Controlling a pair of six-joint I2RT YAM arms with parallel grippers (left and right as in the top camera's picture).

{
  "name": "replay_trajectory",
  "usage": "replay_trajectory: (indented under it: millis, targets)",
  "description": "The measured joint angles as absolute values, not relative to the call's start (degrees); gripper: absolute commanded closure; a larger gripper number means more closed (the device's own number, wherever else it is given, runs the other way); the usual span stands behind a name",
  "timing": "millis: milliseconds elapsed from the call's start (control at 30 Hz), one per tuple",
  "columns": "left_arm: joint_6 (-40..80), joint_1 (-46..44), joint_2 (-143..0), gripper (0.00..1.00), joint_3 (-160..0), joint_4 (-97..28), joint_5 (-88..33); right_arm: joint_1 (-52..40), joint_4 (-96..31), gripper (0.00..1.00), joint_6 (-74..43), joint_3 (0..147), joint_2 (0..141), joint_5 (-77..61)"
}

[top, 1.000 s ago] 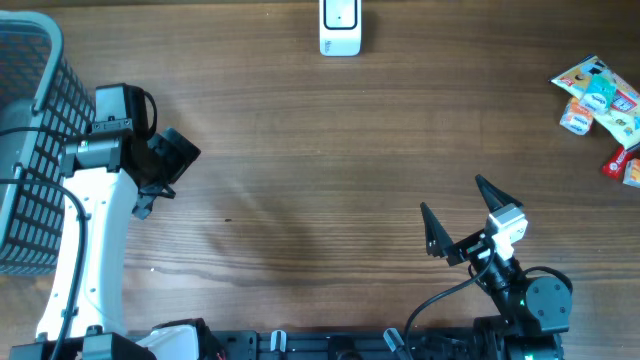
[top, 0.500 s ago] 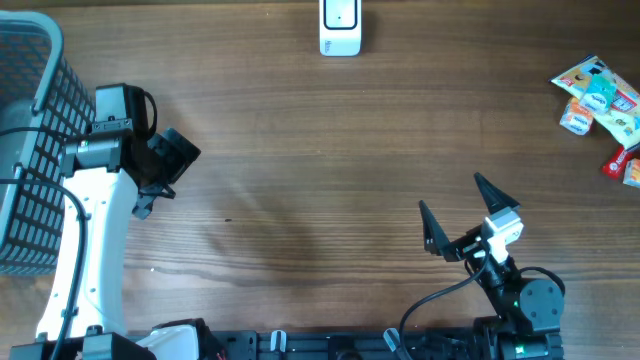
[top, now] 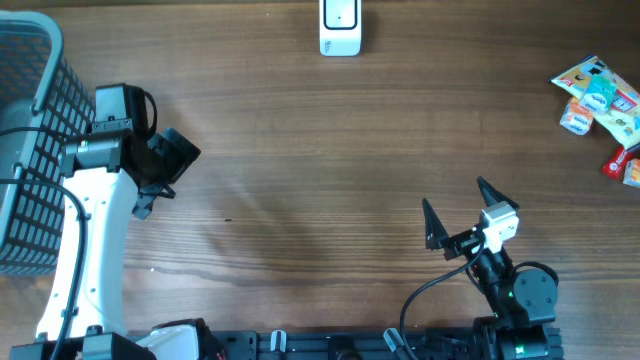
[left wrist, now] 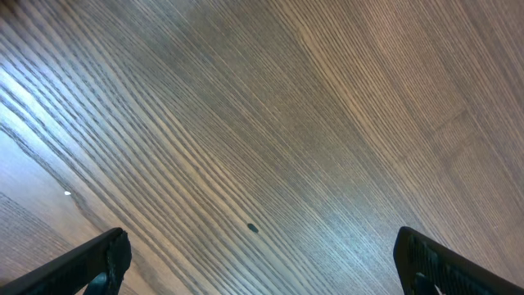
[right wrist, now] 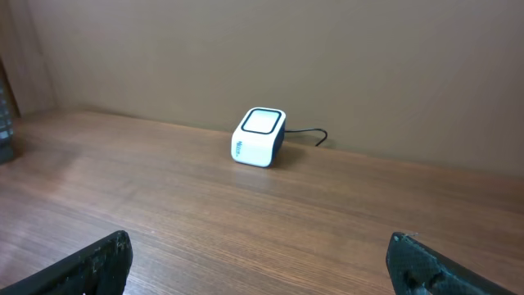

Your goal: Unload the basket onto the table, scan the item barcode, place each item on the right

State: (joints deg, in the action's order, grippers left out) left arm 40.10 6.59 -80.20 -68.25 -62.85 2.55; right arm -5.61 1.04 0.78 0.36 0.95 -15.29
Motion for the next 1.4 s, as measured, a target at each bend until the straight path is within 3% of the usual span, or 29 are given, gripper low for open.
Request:
replay_trajectory:
  millis: [1400]
  targets:
    - [40.10, 6.59, -80.20, 0.00, -68.25, -62.85, 2.55, -5.61, 0.84, 0.00, 0.78, 0.36, 0.95, -13.85]
